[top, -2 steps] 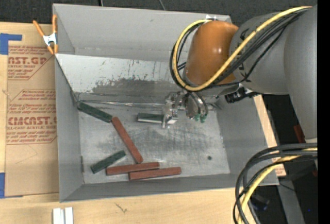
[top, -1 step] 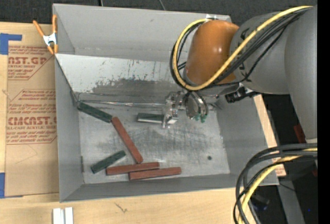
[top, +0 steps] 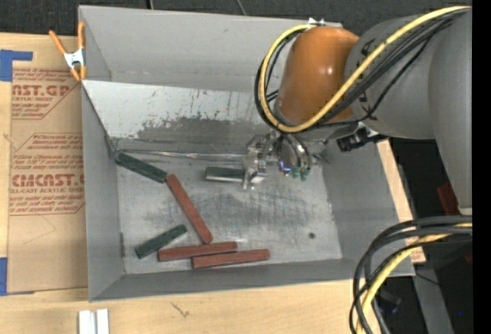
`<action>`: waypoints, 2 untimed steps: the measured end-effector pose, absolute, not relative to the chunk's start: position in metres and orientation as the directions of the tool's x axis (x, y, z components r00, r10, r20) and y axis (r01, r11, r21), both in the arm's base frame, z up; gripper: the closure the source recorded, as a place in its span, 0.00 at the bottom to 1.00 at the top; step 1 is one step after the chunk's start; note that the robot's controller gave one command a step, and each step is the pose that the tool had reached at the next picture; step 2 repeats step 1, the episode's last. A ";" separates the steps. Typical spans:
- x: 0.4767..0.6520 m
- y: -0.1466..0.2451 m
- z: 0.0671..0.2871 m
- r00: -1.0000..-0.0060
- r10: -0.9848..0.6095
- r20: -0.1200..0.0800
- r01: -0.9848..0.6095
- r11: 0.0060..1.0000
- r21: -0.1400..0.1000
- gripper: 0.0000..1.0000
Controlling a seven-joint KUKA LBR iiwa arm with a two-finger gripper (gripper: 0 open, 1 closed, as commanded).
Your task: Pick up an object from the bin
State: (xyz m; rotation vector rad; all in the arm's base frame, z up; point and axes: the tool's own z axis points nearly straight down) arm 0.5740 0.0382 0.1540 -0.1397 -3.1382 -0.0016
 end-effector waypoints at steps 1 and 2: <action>0.574 0.038 0.164 -0.996 0.088 -0.001 0.088 0.996 0.001 1.00; 0.574 0.038 0.164 -0.996 0.088 -0.001 0.088 0.996 0.001 1.00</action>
Offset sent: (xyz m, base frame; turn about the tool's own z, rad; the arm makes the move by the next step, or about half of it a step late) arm 0.0000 0.0000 0.0323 0.0000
